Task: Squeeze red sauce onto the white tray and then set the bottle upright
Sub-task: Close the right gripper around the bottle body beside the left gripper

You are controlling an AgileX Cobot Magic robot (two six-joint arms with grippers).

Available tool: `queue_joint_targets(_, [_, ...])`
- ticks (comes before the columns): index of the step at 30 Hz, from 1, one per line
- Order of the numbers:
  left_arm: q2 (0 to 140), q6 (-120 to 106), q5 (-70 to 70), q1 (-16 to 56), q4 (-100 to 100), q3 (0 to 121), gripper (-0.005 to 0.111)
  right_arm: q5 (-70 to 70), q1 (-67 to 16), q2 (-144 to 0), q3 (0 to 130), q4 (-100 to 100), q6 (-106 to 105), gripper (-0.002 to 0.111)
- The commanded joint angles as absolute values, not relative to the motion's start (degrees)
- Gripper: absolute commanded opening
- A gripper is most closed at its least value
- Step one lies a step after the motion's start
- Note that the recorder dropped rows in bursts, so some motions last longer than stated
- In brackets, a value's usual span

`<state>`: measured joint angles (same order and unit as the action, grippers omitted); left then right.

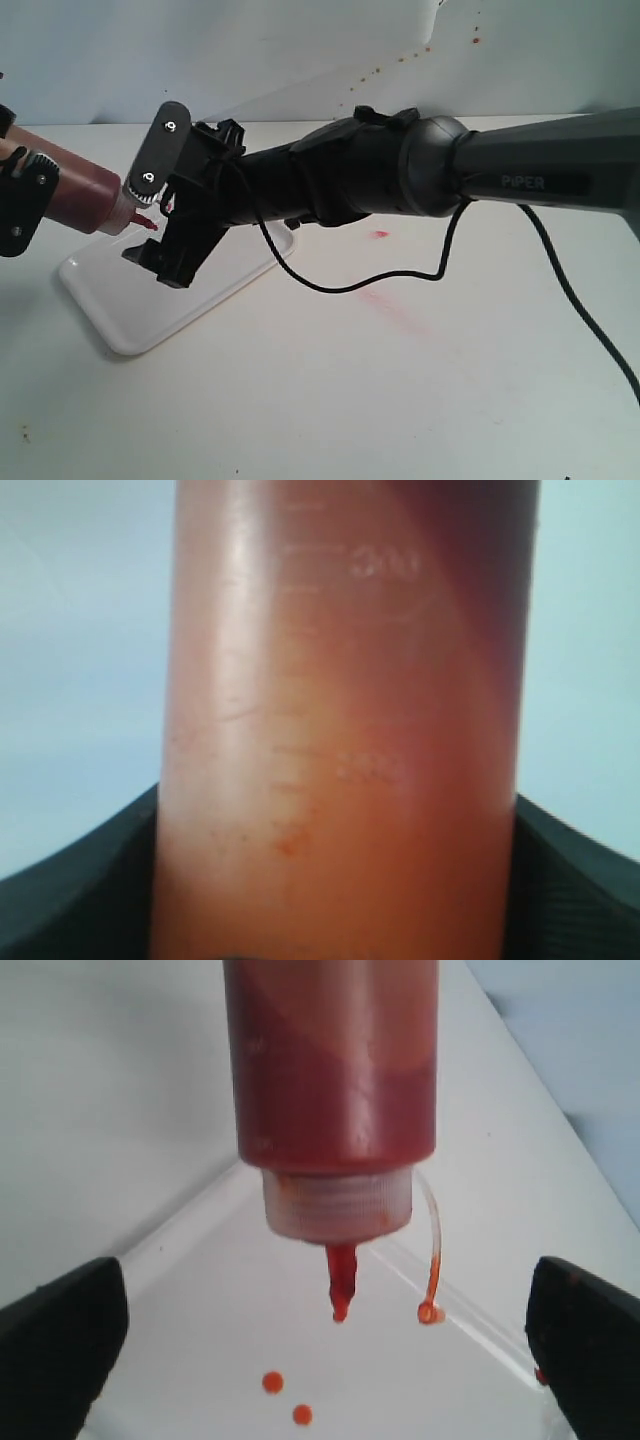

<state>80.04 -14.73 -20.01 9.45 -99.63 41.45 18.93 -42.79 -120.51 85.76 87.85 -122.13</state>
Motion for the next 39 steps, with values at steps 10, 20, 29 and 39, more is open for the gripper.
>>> queue_joint_targets(10, [79.21, -14.14, -20.93, 9.56, -99.95, 41.63, 0.000, 21.43, -44.03, -124.98, 92.28, 87.50, -122.78, 0.105])
queue_joint_targets(20, [79.21, -14.03, -19.85, 9.56, -99.95, 41.63, 0.000, 25.56, -44.03, -130.71, 102.56, 87.85, -122.78, 0.105])
queue_joint_targets(29, [79.21, -14.03, -19.21, 9.56, -99.95, 41.63, 0.000, 26.22, -44.03, -134.20, 105.76, 90.32, -122.78, 0.105])
queue_joint_targets(39, [79.21, -14.03, -19.21, 9.56, -99.95, 41.63, 0.000, 26.08, -44.26, -134.36, 106.10, 95.30, -122.78, 0.105])
